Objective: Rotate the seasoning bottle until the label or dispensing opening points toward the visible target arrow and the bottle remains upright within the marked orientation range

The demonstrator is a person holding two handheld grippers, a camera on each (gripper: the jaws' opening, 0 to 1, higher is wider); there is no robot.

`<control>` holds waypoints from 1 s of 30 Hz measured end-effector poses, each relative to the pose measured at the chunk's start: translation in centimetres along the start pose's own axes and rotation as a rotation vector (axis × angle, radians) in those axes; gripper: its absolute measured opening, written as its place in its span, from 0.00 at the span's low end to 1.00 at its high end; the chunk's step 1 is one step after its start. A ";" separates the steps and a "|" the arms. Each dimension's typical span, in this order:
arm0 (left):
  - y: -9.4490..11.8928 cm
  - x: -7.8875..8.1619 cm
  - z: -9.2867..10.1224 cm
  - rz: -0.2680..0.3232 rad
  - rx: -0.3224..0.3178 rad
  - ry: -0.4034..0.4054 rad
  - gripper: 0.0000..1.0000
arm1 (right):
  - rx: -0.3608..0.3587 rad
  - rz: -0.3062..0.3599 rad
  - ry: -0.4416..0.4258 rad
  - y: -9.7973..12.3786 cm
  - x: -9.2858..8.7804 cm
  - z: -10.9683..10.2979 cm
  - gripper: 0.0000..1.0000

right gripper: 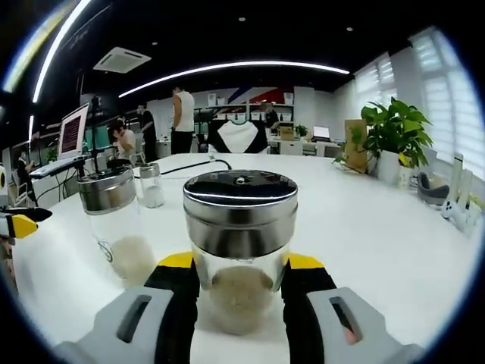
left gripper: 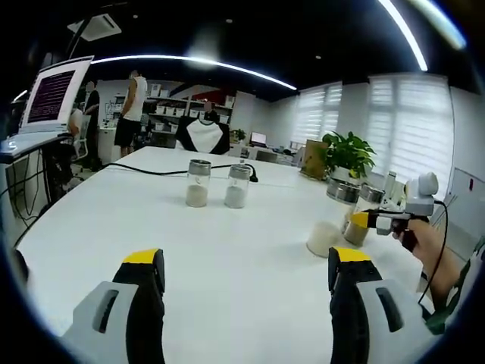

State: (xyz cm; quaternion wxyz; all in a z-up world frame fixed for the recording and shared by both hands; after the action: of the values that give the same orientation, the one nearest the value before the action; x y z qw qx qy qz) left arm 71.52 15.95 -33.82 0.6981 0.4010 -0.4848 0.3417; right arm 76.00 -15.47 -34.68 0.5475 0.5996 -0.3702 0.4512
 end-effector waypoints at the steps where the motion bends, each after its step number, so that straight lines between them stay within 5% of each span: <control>1: 0.0 0.0 0.0 0.000 -0.001 0.000 0.94 | -0.005 -0.002 -0.003 0.0 0.0 0.0 0.41; 14: -0.2 0.1 0.1 0.001 -0.007 0.004 0.94 | -0.038 -0.011 -0.012 0.1 -0.1 0.0 0.42; 18: -0.5 0.3 0.3 0.001 -0.021 -0.043 0.94 | 0.002 -0.021 0.038 0.0 -0.1 -0.1 0.42; 30: -0.2 0.2 0.3 0.001 -0.011 -0.013 0.94 | 0.016 -0.004 0.070 0.6 0.5 0.5 0.50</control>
State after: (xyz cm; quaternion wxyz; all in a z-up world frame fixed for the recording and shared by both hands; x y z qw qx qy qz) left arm 71.60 15.62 -33.62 0.6969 0.3991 -0.4916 0.3368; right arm 75.70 -16.04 -34.04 0.5560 0.5887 -0.3459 0.4740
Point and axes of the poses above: the point that each gripper's makers call its tool centre point, and the gripper's own axes: y roughly backward along the fingers, z roughly to its right, x roughly out of its top, the point moved 5 cm from there along y, roughly backward along the fingers
